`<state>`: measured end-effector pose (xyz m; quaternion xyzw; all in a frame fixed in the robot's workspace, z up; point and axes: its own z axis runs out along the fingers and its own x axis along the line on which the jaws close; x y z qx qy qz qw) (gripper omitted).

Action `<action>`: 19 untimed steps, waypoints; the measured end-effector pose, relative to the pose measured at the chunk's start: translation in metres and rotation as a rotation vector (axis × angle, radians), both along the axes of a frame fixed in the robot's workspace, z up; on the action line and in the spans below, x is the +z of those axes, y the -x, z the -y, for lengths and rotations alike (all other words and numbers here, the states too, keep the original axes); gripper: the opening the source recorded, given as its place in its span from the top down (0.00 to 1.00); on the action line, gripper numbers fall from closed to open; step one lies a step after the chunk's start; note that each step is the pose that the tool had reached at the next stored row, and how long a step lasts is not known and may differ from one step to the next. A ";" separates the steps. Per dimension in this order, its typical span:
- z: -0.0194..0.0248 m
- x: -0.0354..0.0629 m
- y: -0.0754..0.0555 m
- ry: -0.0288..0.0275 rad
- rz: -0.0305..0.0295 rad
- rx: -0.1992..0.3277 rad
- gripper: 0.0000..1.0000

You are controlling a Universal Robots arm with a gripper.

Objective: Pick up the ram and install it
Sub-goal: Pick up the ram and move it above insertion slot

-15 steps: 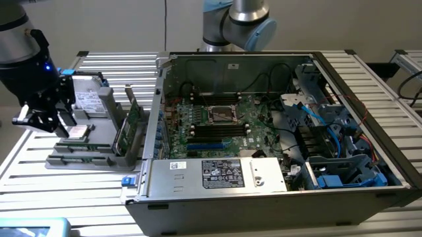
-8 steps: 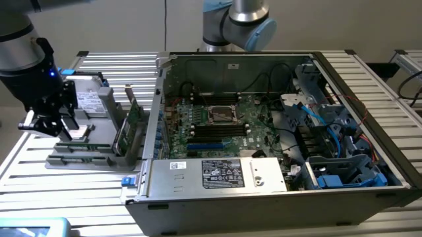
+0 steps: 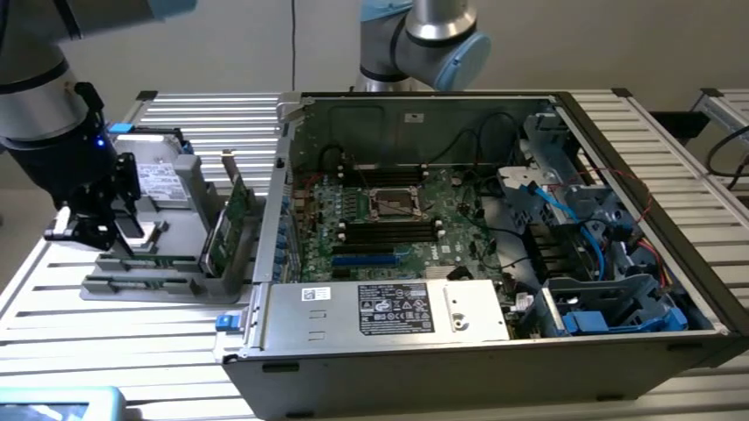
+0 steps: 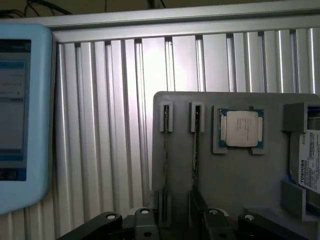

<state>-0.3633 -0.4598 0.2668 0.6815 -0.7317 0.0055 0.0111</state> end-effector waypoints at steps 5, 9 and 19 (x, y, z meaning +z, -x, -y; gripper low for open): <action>0.0002 -0.0091 0.000 0.0000 0.0010 0.000 0.62; 0.0014 -0.0157 0.000 -0.0026 0.0013 0.000 0.62; 0.0072 -0.0339 -0.002 -0.0027 0.0016 0.000 0.62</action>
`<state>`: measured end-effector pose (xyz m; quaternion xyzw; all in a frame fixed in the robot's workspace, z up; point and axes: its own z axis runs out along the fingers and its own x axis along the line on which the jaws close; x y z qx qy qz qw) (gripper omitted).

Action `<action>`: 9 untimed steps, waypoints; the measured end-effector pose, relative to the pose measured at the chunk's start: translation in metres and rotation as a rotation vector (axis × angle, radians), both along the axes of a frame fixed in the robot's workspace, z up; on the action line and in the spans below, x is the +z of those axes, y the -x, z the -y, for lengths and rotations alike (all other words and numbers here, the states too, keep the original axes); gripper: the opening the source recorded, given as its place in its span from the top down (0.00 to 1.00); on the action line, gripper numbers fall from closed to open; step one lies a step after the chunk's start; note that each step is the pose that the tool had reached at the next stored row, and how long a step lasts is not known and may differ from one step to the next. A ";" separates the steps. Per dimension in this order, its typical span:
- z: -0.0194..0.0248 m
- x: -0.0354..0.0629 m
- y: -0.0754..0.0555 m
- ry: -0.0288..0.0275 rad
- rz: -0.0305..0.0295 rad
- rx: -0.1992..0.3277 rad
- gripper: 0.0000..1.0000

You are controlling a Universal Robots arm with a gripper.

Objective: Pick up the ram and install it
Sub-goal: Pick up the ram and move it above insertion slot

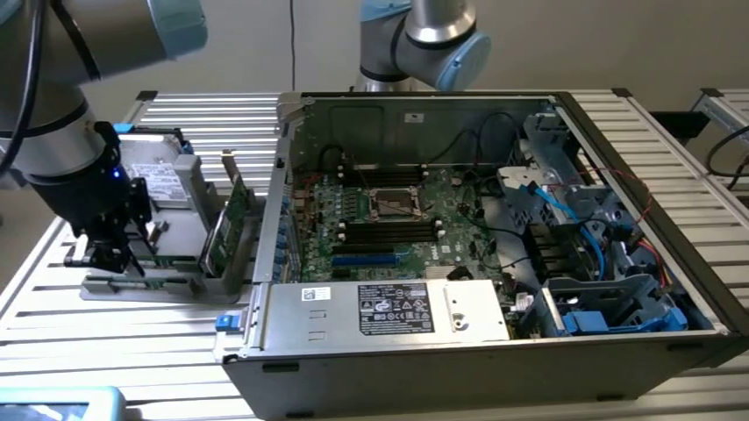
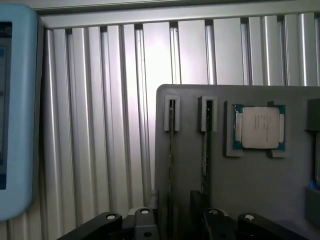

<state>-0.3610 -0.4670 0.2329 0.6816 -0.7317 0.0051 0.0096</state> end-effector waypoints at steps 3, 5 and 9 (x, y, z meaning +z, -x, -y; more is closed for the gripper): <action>0.0001 -0.0055 -0.006 -0.0001 0.0001 0.000 0.62; 0.0003 -0.0088 -0.006 0.0001 -0.0002 0.000 0.62; 0.0042 -0.0131 -0.005 -0.0002 -0.0001 0.000 0.62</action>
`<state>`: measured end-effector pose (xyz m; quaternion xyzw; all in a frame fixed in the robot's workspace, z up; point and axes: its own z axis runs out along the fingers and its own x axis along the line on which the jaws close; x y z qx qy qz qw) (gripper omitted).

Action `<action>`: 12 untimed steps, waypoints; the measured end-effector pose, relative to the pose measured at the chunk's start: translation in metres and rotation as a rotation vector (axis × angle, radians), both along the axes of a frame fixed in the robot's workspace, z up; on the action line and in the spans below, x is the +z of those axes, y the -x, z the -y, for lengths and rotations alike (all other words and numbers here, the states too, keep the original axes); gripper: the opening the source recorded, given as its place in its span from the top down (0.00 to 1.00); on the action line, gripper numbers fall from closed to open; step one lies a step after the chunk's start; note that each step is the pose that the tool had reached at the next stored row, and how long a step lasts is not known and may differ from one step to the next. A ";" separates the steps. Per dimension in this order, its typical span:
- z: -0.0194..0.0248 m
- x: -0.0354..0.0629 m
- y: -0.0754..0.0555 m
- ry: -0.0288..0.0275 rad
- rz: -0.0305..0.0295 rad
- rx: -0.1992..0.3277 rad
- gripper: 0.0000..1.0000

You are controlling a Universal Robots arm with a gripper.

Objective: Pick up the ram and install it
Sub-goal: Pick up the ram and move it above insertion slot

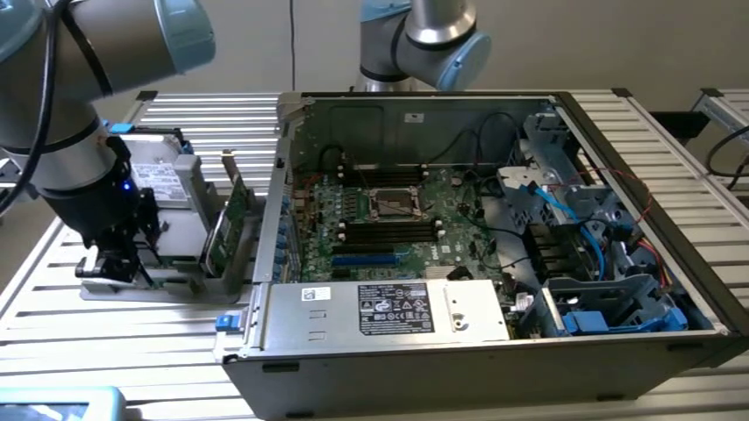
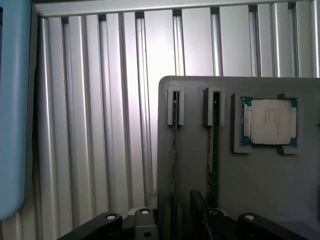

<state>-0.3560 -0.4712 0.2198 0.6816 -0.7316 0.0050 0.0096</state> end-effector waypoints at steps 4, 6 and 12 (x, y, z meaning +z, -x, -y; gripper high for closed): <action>0.0001 -0.0071 0.000 -0.0014 0.0001 0.000 0.62; -0.0002 -0.0101 0.000 -0.0024 0.0000 0.000 0.62; -0.0027 -0.0138 0.004 -0.0066 0.0001 0.000 0.62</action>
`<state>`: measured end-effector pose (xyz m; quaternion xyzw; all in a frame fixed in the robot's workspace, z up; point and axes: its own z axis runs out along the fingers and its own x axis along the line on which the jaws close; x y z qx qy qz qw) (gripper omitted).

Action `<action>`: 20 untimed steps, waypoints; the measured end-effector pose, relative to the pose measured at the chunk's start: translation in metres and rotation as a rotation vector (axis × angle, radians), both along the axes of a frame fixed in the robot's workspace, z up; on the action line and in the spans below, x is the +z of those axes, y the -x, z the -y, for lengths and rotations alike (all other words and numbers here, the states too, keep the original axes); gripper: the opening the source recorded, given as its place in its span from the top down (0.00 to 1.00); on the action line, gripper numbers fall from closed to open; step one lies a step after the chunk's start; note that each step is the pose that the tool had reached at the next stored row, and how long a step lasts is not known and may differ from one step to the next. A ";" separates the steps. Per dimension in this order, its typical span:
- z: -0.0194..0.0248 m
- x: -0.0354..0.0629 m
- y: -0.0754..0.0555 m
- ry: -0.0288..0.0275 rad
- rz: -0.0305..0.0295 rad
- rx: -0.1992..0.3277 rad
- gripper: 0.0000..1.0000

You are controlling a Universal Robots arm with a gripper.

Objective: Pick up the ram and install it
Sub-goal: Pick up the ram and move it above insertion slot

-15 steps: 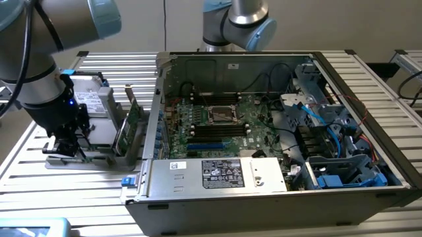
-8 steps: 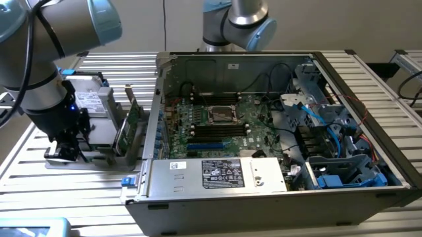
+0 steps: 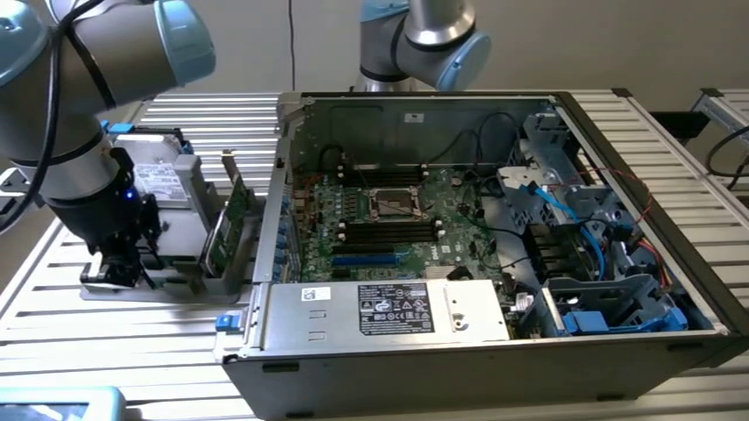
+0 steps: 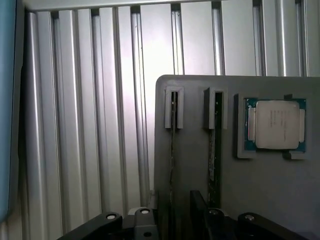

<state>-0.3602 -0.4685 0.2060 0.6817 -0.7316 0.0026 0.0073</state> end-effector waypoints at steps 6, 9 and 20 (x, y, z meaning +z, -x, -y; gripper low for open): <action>0.0000 -0.0062 0.001 -0.0030 -0.0001 0.000 0.62; 0.0000 -0.0073 0.001 -0.0050 -0.0001 0.000 0.62; 0.0001 -0.0077 0.003 -0.0070 -0.0001 0.000 0.87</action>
